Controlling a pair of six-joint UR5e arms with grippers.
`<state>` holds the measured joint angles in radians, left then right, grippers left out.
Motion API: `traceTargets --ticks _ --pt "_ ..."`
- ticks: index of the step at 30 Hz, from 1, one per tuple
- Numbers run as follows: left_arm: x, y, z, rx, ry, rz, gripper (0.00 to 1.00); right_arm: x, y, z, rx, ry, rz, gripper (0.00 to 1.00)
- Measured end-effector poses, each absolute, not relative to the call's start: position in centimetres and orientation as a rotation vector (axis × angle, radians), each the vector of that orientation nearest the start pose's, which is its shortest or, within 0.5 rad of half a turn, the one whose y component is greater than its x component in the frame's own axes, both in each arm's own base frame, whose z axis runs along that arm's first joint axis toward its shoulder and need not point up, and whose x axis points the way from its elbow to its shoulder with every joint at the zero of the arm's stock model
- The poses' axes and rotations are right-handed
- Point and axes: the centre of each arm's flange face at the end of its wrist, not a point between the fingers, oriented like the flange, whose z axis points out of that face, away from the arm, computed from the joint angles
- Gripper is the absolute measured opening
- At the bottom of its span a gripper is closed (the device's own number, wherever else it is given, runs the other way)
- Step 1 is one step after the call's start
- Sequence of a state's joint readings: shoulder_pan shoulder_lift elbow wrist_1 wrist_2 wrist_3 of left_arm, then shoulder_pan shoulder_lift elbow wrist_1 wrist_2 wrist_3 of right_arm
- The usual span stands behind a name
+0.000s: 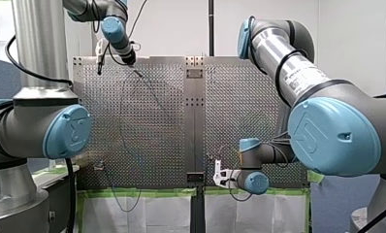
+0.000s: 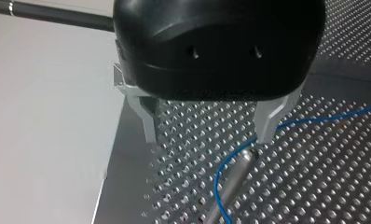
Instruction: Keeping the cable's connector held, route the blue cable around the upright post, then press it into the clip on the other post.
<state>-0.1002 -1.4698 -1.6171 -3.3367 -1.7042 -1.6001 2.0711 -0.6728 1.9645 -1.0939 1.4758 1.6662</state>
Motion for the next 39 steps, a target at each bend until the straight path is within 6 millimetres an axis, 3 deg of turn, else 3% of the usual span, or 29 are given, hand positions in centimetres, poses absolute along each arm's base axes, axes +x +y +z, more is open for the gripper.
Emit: traceTargets --ticks 18,24,39 --pt "41.8 -16.7 49.1 -0.065 1.717 0.006 1.0 37.6 -38.4 -6.7 1.792 -1.078 1.561 0.0" --pt "43.0 -16.2 48.2 -0.124 1.717 0.004 1.0 37.6 -38.4 -6.7 1.793 -1.078 1.563 0.0" --pt "47.3 -11.3 47.3 -0.303 1.618 -0.041 1.0 38.0 -38.4 -6.6 1.802 -1.069 1.568 0.0"
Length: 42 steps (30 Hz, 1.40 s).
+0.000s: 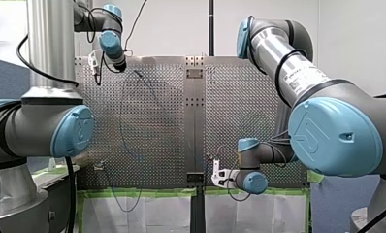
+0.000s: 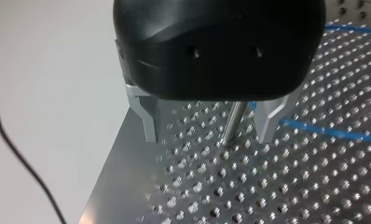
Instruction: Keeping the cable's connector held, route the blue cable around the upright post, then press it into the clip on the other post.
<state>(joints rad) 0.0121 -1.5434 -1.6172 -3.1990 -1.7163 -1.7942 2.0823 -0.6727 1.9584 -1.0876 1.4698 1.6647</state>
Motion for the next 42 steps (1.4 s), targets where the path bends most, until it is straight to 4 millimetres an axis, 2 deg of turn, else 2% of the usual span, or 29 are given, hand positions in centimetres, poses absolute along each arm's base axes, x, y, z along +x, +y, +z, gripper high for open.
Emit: traceTargets --ticks 9,29,35,42 --pt "49.6 -8.6 44.9 -0.375 1.653 -0.118 1.0 38.0 -38.3 -6.6 1.804 -1.066 1.566 0.0" --pt "50.3 -10.4 44.6 -0.386 1.655 -0.424 1.0 38.0 -38.3 -6.6 1.805 -1.064 1.564 0.0" --pt "50.3 -10.1 44.6 -0.407 1.655 -0.413 1.0 38.0 -38.3 -6.6 1.807 -1.064 1.565 0.0" --pt "49.8 -9.2 44.2 -0.43 1.689 -0.322 1.0 38.0 -38.3 -6.6 1.807 -1.064 1.565 0.0"
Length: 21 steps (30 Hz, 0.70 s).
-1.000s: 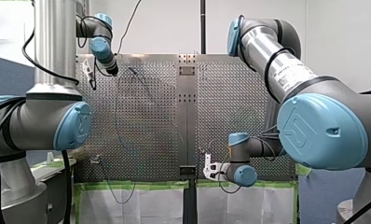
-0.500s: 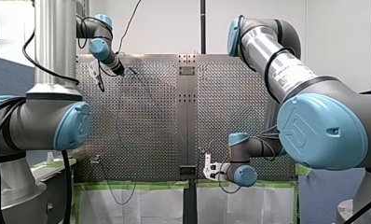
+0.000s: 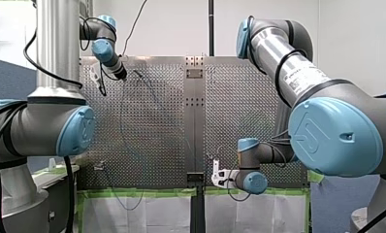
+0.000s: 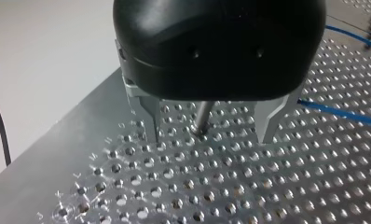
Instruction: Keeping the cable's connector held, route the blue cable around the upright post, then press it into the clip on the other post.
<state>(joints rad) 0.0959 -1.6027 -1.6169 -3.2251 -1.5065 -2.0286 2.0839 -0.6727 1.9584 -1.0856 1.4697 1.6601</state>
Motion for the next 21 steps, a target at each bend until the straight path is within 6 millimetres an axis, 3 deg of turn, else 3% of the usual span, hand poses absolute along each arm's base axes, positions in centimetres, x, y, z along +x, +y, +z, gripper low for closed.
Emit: traceTargets --ticks 8,14,21 --pt "48.2 -8.9 45.7 -0.438 1.683 -0.24 1.0 38.0 -38.3 -6.6 1.807 -1.064 1.564 0.0" --pt "46.3 -10.2 47.7 -0.405 1.671 -0.278 1.0 38.0 -38.2 -6.6 1.808 -1.064 1.565 0.0" --pt "45.5 -11.6 47.8 -0.379 1.695 -0.307 1.0 38.1 -38.2 -6.6 1.809 -1.063 1.565 0.0"
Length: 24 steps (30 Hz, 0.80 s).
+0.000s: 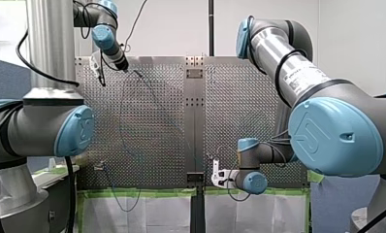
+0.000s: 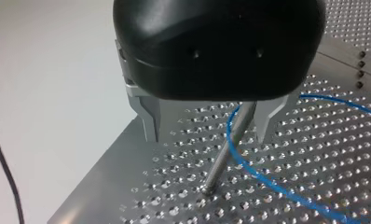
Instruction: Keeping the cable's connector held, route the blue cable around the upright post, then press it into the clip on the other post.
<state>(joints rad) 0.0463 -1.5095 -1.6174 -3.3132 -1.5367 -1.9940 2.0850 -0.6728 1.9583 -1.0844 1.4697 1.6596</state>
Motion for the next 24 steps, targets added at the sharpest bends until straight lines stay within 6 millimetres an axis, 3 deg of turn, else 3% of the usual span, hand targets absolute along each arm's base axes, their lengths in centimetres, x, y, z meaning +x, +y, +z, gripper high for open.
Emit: traceTargets --ticks 15,24 --pt "46.1 -12.5 46.2 -0.389 1.741 -0.3 1.0 38.1 -38.2 -6.7 1.81 -1.063 1.563 0.0" --pt "48.3 -12.6 44.4 -0.411 1.725 -0.378 1.0 38.1 -38.2 -6.7 1.81 -1.063 1.563 0.0"
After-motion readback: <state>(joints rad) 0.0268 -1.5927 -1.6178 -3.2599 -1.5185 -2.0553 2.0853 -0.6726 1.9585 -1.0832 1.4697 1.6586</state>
